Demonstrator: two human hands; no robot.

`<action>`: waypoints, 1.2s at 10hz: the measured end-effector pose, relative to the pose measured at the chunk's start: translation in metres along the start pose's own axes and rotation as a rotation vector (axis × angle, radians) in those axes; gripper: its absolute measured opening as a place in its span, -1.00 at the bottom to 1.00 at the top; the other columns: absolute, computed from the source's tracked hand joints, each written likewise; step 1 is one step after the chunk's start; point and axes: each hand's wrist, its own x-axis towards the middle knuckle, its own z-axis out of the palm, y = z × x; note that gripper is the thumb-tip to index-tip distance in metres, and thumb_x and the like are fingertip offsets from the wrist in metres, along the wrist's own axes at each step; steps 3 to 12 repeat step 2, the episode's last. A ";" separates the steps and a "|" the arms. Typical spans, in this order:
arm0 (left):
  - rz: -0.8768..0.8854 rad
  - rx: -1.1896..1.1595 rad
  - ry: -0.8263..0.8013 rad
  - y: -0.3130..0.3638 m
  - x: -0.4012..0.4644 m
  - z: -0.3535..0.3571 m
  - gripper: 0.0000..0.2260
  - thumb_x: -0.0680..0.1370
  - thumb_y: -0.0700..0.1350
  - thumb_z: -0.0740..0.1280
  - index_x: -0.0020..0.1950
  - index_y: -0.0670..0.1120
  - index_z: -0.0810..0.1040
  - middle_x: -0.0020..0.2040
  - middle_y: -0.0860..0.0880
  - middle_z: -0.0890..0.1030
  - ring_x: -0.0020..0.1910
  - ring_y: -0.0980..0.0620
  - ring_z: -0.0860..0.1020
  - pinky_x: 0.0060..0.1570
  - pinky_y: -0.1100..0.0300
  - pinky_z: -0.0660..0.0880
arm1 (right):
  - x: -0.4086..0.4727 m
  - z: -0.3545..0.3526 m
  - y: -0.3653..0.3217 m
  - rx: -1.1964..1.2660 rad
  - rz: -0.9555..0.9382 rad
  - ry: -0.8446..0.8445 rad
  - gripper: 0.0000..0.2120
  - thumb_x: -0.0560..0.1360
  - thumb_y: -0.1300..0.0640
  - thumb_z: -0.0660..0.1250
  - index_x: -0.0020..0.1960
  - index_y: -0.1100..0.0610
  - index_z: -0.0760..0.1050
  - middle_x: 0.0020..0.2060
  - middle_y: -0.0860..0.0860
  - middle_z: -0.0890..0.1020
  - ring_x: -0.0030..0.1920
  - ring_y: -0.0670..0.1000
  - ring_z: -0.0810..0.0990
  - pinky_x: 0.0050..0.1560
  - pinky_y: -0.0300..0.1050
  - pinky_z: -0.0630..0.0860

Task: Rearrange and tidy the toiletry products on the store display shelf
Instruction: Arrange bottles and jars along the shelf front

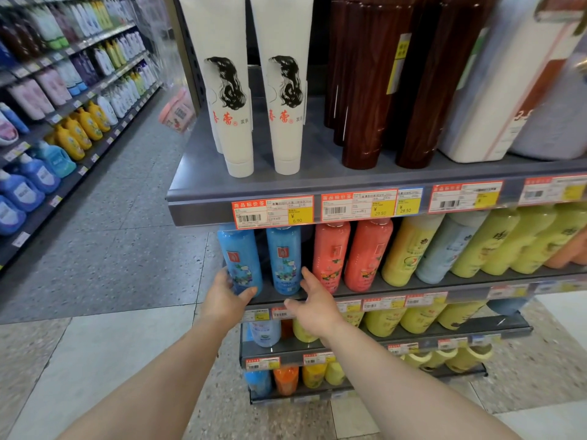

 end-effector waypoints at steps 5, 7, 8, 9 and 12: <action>0.007 0.098 0.060 0.004 -0.022 -0.006 -0.37 0.47 0.04 0.44 0.47 0.04 0.25 0.36 -0.04 0.46 0.28 -0.07 0.46 0.09 -0.01 0.49 | -0.018 -0.013 -0.011 -0.035 -0.025 0.038 -0.27 0.51 0.14 0.37 0.55 -0.04 0.06 0.47 -0.02 0.30 0.43 -0.07 0.29 0.36 -0.18 0.30; 0.007 0.098 0.060 0.004 -0.022 -0.006 -0.37 0.47 0.04 0.44 0.47 0.04 0.25 0.36 -0.04 0.46 0.28 -0.07 0.46 0.09 -0.01 0.49 | -0.018 -0.013 -0.011 -0.035 -0.025 0.038 -0.27 0.51 0.14 0.37 0.55 -0.04 0.06 0.47 -0.02 0.30 0.43 -0.07 0.29 0.36 -0.18 0.30; 0.007 0.098 0.060 0.004 -0.022 -0.006 -0.37 0.47 0.04 0.44 0.47 0.04 0.25 0.36 -0.04 0.46 0.28 -0.07 0.46 0.09 -0.01 0.49 | -0.018 -0.013 -0.011 -0.035 -0.025 0.038 -0.27 0.51 0.14 0.37 0.55 -0.04 0.06 0.47 -0.02 0.30 0.43 -0.07 0.29 0.36 -0.18 0.30; 0.007 0.098 0.060 0.004 -0.022 -0.006 -0.37 0.47 0.04 0.44 0.47 0.04 0.25 0.36 -0.04 0.46 0.28 -0.07 0.46 0.09 -0.01 0.49 | -0.018 -0.013 -0.011 -0.035 -0.025 0.038 -0.27 0.51 0.14 0.37 0.55 -0.04 0.06 0.47 -0.02 0.30 0.43 -0.07 0.29 0.36 -0.18 0.30; 0.007 0.098 0.060 0.004 -0.022 -0.006 -0.37 0.47 0.04 0.44 0.47 0.04 0.25 0.36 -0.04 0.46 0.28 -0.07 0.46 0.09 -0.01 0.49 | -0.018 -0.013 -0.011 -0.035 -0.025 0.038 -0.27 0.51 0.14 0.37 0.55 -0.04 0.06 0.47 -0.02 0.30 0.43 -0.07 0.29 0.36 -0.18 0.30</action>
